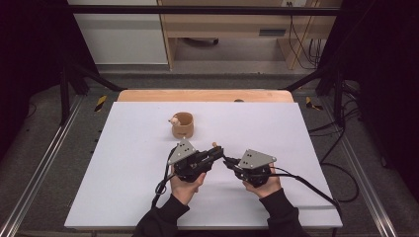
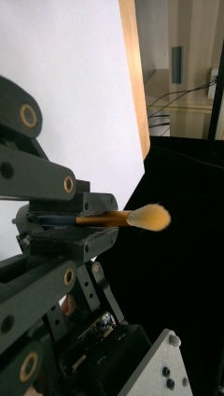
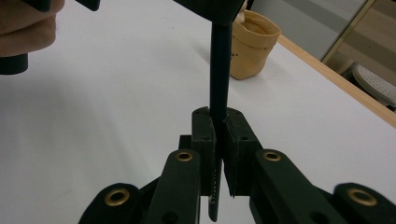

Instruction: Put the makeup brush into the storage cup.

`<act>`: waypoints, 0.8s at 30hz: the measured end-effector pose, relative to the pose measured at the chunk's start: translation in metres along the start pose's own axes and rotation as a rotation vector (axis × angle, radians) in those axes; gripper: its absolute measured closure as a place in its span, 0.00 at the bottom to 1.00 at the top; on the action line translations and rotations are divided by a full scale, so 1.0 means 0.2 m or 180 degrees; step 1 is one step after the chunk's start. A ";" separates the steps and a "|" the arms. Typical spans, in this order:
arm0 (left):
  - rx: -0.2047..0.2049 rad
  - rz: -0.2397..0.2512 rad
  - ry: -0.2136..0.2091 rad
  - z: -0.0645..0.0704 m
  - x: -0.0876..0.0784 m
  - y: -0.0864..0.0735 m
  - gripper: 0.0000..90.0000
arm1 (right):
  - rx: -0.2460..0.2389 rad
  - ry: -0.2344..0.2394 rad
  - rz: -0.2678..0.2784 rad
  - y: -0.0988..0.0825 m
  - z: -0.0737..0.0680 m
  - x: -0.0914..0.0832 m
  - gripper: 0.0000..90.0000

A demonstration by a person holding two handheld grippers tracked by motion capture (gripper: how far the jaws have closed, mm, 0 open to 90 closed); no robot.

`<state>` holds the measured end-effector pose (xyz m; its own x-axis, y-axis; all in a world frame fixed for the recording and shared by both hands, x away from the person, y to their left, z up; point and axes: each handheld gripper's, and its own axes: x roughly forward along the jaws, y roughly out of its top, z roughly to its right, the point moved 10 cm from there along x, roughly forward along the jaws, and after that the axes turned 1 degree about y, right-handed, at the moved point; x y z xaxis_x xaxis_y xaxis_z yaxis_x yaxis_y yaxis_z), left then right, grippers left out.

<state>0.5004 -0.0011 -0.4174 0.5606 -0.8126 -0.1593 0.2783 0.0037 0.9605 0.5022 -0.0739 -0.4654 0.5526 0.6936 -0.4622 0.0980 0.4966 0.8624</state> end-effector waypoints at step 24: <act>0.0203 -0.0084 0.0188 -0.10 -0.09 0.06 0.93 | 0.0228 -0.0185 -0.0065 -0.01 0.04 -0.06 0.48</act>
<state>0.5097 0.0260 -0.4076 0.5993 -0.7762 -0.1961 0.2443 -0.0560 0.9681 0.5021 -0.0875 -0.4607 0.5968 0.6511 -0.4689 0.1677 0.4703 0.8664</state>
